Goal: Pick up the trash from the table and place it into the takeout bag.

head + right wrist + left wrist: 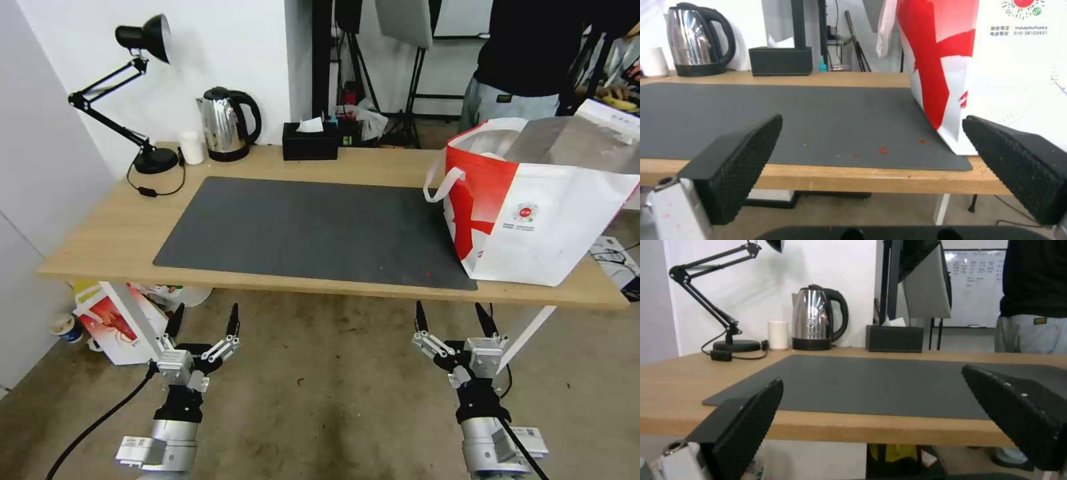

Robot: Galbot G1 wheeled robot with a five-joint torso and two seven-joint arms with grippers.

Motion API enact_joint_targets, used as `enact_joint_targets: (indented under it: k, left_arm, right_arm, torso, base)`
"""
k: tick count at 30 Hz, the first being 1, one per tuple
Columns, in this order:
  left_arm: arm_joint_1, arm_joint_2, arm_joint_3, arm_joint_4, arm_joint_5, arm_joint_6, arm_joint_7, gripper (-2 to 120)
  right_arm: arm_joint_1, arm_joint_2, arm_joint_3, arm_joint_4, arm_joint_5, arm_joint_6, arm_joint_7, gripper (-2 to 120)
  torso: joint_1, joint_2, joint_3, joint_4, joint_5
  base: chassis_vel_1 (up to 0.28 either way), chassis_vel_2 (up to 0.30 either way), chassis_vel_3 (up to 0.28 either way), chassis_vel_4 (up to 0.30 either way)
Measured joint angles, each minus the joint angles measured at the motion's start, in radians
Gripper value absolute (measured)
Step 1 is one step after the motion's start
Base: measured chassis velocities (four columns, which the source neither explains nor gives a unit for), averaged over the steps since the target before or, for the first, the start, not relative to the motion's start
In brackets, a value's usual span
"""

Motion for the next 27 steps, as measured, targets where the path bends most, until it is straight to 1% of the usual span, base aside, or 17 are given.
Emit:
enact_joint_targets:
  k: [5, 14, 27]
  left_arm:
    - [-0.003, 0.002, -0.001, 0.001, 0.0, 0.001, 0.001, 100]
    - [-0.007, 0.015, -0.01, -0.021, -0.005, 0.009, -0.001, 100]
    - [-0.028, 0.052, -0.019, -0.009, -0.003, 0.042, -0.005, 100]
  right_arm:
    - [0.0, 0.0, 0.0, 0.0, 0.0, 0.0, 0.0, 100]
    - [0.0, 0.0, 0.0, 0.0, 0.0, 0.0, 0.0, 100]
    - [0.0, 0.0, 0.0, 0.0, 0.0, 0.0, 0.0, 100]
  torso:
    - [0.0, 0.0, 0.0, 0.0, 0.0]
    - [0.0, 0.0, 0.0, 0.0, 0.0]
    - [0.0, 0.0, 0.0, 0.0, 0.0]
  base:
    - [0.0, 0.0, 0.0, 0.0]
    - [0.0, 0.0, 0.0, 0.0]
    - [0.0, 0.0, 0.0, 0.0]
